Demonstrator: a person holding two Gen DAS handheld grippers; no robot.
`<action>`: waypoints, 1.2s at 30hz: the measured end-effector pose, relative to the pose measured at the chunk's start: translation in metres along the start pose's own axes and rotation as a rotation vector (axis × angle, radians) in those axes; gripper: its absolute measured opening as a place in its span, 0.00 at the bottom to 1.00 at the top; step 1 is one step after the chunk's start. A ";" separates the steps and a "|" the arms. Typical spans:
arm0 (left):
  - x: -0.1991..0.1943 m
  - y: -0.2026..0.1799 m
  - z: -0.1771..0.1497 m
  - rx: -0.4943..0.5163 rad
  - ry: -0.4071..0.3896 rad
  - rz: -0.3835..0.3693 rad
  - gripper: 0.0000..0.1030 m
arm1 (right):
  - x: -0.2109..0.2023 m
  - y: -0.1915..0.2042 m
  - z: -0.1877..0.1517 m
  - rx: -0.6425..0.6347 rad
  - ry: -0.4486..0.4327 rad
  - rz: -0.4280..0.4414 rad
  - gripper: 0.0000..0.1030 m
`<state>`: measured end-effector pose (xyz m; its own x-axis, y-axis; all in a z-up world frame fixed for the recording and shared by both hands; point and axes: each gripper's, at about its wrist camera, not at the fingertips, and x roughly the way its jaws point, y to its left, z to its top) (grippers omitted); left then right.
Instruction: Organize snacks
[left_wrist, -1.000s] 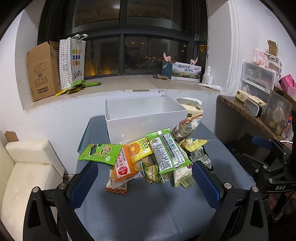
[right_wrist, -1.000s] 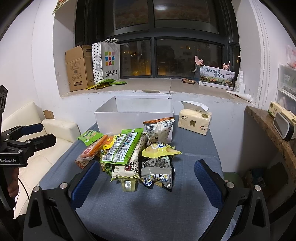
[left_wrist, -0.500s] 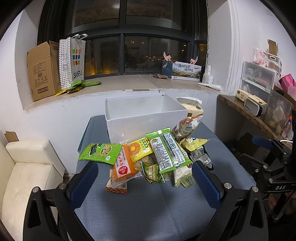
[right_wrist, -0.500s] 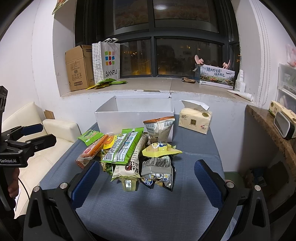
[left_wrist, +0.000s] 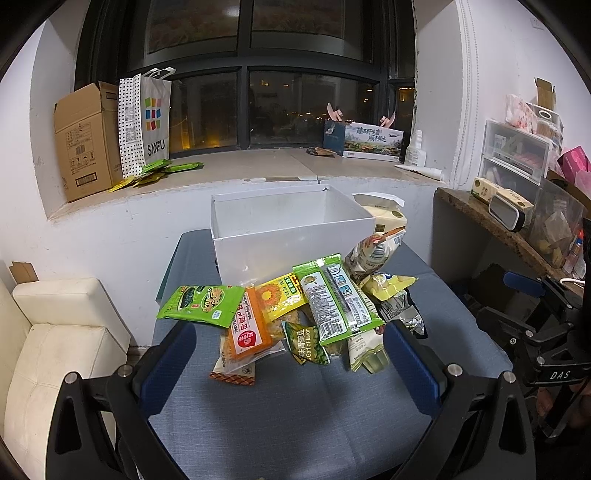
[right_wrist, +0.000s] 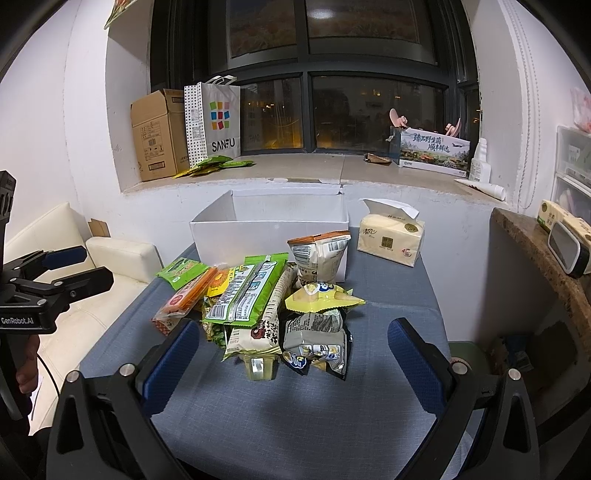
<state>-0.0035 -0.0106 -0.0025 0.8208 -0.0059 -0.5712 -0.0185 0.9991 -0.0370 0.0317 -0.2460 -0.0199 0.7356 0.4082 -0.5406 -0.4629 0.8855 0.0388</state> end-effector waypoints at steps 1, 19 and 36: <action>0.000 0.000 0.000 0.000 0.000 -0.002 1.00 | 0.000 0.000 0.000 0.000 0.000 0.002 1.00; 0.000 0.001 -0.002 0.016 0.006 -0.030 1.00 | 0.023 -0.009 0.005 0.019 0.029 0.055 1.00; 0.021 0.053 -0.017 -0.123 0.038 0.000 1.00 | 0.208 -0.050 0.047 0.104 0.168 0.036 0.90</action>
<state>0.0030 0.0412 -0.0301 0.7985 -0.0095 -0.6019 -0.0907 0.9866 -0.1360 0.2306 -0.1953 -0.0949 0.6225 0.4054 -0.6694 -0.4277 0.8926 0.1428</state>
